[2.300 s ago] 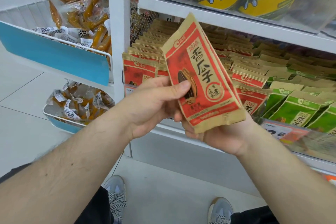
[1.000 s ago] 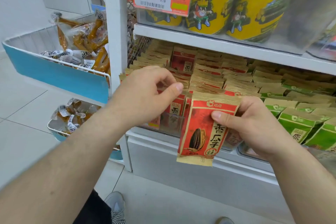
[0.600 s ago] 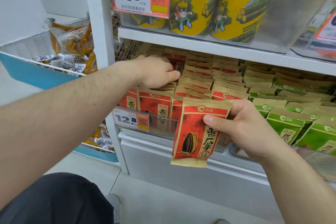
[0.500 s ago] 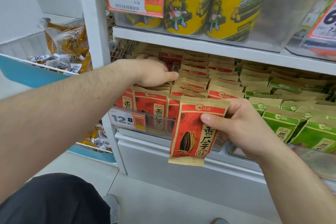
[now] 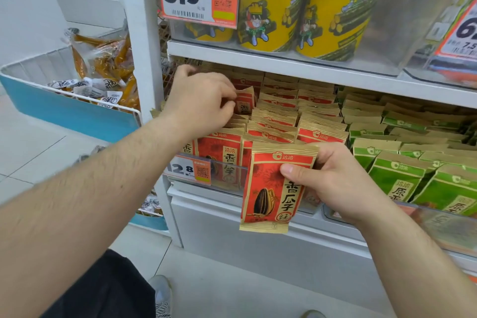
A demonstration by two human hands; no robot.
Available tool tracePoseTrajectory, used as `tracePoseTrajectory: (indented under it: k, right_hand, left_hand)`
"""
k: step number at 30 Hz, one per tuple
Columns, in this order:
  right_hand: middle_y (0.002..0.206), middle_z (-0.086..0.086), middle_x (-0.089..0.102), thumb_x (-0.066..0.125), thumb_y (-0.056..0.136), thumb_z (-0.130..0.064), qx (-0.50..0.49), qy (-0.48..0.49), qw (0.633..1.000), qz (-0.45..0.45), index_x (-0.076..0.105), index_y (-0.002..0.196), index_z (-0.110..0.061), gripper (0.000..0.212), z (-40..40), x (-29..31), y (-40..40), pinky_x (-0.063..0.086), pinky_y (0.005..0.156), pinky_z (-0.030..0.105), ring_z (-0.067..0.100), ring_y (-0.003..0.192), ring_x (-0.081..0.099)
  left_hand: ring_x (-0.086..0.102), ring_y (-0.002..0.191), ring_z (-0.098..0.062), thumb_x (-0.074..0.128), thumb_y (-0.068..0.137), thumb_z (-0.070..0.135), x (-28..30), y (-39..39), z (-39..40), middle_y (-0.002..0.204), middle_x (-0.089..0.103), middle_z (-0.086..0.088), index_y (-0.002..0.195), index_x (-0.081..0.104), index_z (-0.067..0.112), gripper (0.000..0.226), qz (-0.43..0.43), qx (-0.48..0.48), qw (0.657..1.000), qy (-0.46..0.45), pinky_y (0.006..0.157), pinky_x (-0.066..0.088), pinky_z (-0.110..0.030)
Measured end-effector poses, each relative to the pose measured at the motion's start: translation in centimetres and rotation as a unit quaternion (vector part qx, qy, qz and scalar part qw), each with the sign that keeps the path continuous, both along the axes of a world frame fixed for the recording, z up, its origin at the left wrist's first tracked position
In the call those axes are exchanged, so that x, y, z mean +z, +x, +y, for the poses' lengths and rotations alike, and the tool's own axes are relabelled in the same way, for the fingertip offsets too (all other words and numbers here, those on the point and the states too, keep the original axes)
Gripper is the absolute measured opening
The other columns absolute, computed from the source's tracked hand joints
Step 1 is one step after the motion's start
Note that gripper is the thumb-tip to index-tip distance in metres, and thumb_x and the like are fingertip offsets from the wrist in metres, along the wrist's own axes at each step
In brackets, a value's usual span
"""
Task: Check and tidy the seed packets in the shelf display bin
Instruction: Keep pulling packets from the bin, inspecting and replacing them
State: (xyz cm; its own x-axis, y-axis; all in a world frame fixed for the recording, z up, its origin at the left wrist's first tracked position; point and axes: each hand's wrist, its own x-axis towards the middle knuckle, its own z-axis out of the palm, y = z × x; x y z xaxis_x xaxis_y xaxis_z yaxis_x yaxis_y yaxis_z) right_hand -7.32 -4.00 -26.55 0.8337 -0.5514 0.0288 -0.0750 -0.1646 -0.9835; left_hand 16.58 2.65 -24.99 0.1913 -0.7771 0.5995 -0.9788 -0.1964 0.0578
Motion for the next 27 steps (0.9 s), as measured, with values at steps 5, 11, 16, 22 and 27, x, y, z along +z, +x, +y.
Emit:
tracePoseTrajectory:
  k: [5,11,16,22,27]
  right_hand:
    - [0.096,0.001,0.077,0.064,0.085,-0.001,0.001,0.002,1.0,0.002,0.075,0.093,-0.016,0.02,0.1,-0.3,0.3,0.058,0.075,0.031,0.019,0.091,0.073]
    - [0.095,0.005,0.077,0.063,0.087,0.0,-0.005,0.002,1.0,0.021,0.074,0.095,-0.011,0.017,0.4,-0.5,0.6,0.057,0.074,0.033,0.023,0.09,0.073]
    - [0.081,0.006,0.076,0.061,0.088,0.001,-0.026,0.007,1.0,0.008,0.071,0.094,-0.005,0.014,1.1,0.2,0.4,0.052,0.051,0.019,0.018,0.069,0.073]
    - [0.059,0.014,0.065,0.087,0.058,-0.047,-0.051,-0.042,0.989,-0.131,0.067,0.065,-0.007,0.045,0.5,2.2,-0.6,0.039,0.038,0.017,0.018,0.034,0.045]
    - [0.059,0.002,0.067,0.076,0.064,-0.04,-0.095,-0.077,0.965,-0.233,0.073,0.071,-0.015,0.027,1.2,5.5,-0.6,0.047,0.046,0.021,0.017,0.039,0.056]
  left_hand:
    - [0.068,0.092,-0.015,0.068,0.082,0.01,-2.3,0.0,3.1,0.095,0.074,0.007,0.08,0.074,0.016,0.009,-0.016,-0.036,0.972,-0.23,0.087,0.034,-0.038]
    - [0.059,0.092,-0.025,0.057,0.084,-0.006,-2.7,-0.4,5.3,0.094,0.068,-0.007,0.085,0.061,0.006,0.013,0.026,-0.032,0.928,-0.371,0.084,0.044,-0.041]
    - [0.058,0.091,-0.001,0.046,0.089,-0.007,-3.6,0.1,6.3,0.096,0.059,0.024,0.094,0.034,0.032,0.042,0.211,-0.054,0.853,-0.474,0.081,0.047,-0.027]
    - [0.05,0.091,0.009,0.035,0.093,0.005,-2.0,2.4,7.9,0.099,0.049,0.01,0.106,0.043,0.019,0.021,0.284,-0.02,0.792,-0.54,0.088,0.04,-0.017]
    - [0.047,0.079,0.013,0.033,0.095,0.007,-1.4,2.8,8.8,0.085,0.056,0.036,0.094,0.044,0.031,0.026,0.3,-0.03,0.778,-0.551,0.078,0.036,-0.011]
